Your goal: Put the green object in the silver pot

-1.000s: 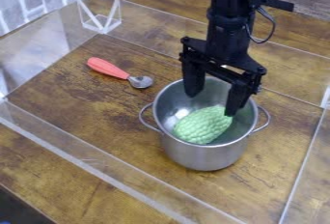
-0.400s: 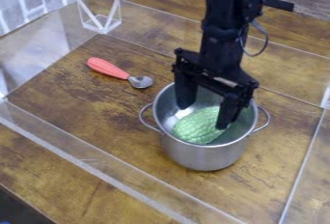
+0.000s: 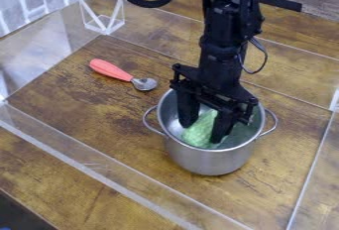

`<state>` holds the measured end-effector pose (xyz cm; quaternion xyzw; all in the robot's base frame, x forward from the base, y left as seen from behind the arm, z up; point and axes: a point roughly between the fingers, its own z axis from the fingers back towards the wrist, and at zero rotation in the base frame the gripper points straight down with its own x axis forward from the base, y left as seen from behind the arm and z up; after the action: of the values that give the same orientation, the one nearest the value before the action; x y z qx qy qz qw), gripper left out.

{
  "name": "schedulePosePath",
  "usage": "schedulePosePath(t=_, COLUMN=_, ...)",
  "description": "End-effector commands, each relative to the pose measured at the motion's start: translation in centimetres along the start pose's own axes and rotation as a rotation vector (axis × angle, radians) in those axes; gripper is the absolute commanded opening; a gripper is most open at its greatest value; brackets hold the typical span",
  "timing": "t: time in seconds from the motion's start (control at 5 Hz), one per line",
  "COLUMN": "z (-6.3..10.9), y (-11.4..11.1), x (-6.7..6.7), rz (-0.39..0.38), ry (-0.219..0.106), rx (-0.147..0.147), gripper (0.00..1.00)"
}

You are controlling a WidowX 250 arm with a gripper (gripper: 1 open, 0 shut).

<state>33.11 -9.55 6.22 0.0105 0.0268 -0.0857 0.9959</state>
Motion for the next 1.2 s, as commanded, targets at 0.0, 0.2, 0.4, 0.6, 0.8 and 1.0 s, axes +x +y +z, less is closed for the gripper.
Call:
schedulePosePath(t=0.0, z=4.6, y=0.6, x=0.0, rz=0.032, ry=-0.091, rx=-0.004, gripper=0.00)
schedulePosePath(t=0.2, z=4.3, y=0.6, x=0.1, rz=0.076, ry=-0.086, rx=-0.005, gripper=1.00)
schedulePosePath(t=0.4, z=3.8, y=0.5, x=0.3, rz=0.135, ry=-0.083, rx=-0.008, gripper=1.00)
schedulePosePath(t=0.6, z=3.6, y=0.4, x=0.4, rz=0.188, ry=-0.087, rx=-0.009, gripper=1.00)
schedulePosePath(t=0.8, z=3.6, y=0.2, x=0.3, rz=0.190, ry=-0.090, rx=-0.006, gripper=1.00)
schedulePosePath(t=1.0, z=3.5, y=0.0, x=0.3, rz=0.192, ry=-0.096, rx=-0.003, gripper=1.00)
